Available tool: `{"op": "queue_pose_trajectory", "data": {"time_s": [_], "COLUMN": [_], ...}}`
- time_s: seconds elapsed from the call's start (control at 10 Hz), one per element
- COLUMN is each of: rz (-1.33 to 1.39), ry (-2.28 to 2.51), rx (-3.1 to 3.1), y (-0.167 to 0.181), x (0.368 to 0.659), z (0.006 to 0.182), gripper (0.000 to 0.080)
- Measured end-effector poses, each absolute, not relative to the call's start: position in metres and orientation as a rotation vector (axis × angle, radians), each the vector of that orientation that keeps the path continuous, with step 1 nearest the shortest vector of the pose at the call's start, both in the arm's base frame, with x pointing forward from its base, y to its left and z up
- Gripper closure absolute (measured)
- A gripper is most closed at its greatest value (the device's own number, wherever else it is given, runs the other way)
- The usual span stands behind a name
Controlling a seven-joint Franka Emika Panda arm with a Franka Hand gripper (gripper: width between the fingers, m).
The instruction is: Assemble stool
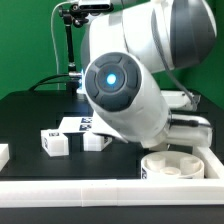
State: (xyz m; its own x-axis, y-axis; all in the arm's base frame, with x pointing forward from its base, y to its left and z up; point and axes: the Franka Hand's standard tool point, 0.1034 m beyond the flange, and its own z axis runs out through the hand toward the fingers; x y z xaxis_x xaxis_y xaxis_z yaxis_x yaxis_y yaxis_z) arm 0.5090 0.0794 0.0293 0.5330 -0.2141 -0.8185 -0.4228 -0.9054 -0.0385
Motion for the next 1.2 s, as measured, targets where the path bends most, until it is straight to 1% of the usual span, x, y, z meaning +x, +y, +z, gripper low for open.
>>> {"op": "queue_pose_trajectory", "data": {"time_s": [0.2, 0.3, 0.4, 0.5, 0.7, 0.8, 0.9, 1.0, 1.2], "rz": [1.296, 1.294, 1.28, 1.229, 1.219, 1.073, 0.965, 0.91, 0.721], "ry": [0.51, 0.501, 0.492, 0.503, 0.505, 0.528, 0.544, 0.534, 0.542], "rx": [-2.559, -2.561, -2.567, -2.588, -2.593, -2.654, -2.696, -2.717, -2.767], "y": [0.089, 0.09, 0.09, 0.091, 0.091, 0.093, 0.095, 0.095, 0.099], "x": [0.516, 0.518, 0.521, 0.526, 0.527, 0.541, 0.543, 0.544, 0.563], "z": [0.066, 0.077, 0.083, 0.077, 0.076, 0.072, 0.076, 0.087, 0.104], "gripper": [0.0461, 0.0461, 0.0461, 0.0461, 0.046, 0.0459, 0.0459, 0.0459, 0.0459]}}
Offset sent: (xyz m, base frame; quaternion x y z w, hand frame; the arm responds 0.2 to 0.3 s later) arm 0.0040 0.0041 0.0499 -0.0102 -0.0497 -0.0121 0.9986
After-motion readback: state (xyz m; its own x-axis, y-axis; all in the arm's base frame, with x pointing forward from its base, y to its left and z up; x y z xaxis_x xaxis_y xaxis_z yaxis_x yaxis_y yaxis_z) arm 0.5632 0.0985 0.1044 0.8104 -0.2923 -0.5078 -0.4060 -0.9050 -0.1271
